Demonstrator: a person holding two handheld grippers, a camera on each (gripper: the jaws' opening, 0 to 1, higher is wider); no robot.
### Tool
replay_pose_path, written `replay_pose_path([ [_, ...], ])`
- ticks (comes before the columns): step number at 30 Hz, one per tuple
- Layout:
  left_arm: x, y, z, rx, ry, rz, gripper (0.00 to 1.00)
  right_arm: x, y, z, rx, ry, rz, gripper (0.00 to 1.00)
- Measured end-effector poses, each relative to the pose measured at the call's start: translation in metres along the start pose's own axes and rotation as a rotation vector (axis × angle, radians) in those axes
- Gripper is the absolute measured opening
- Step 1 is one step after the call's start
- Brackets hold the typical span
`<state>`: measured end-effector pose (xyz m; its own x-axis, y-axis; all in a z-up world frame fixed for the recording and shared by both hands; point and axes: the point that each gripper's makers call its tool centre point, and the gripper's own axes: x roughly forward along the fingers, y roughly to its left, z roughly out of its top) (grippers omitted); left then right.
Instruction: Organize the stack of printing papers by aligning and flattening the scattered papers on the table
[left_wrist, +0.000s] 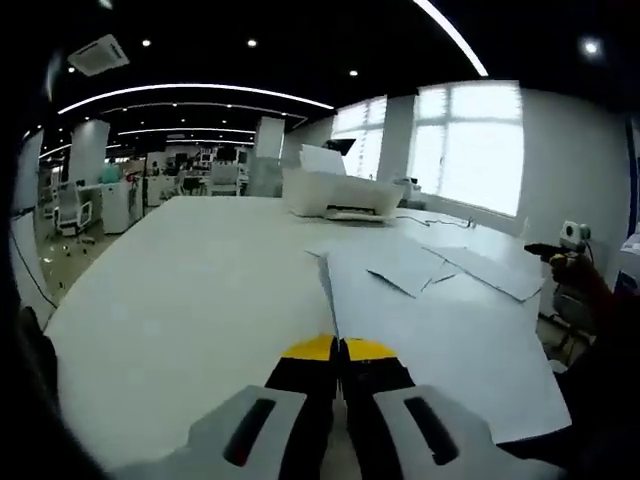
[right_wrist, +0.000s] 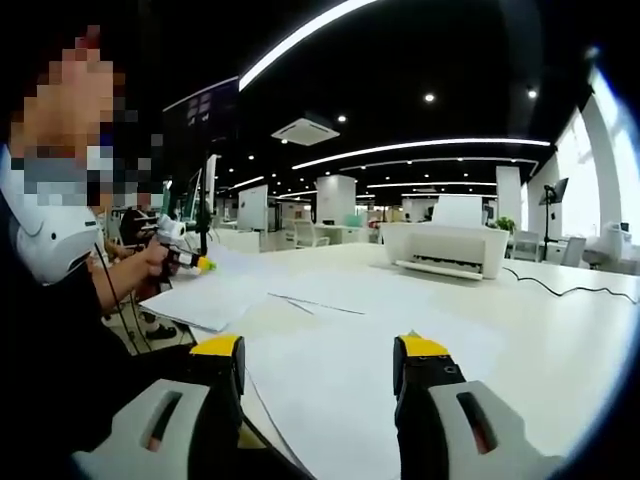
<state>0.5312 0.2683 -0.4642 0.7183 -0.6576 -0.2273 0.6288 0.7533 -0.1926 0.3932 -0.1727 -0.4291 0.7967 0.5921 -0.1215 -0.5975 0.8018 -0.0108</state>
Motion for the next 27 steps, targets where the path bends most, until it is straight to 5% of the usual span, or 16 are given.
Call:
replay_pose_path([
  [11, -0.008, -0.013, 0.028, -0.110, -0.152, -0.075, 0.06, 0.001, 0.001, -0.002, 0.006, 0.002, 0.001, 0.56],
  [27, -0.017, -0.030, 0.073, -0.097, -0.296, -0.087, 0.06, 0.001, 0.004, -0.004, 0.010, 0.002, 0.005, 0.56],
])
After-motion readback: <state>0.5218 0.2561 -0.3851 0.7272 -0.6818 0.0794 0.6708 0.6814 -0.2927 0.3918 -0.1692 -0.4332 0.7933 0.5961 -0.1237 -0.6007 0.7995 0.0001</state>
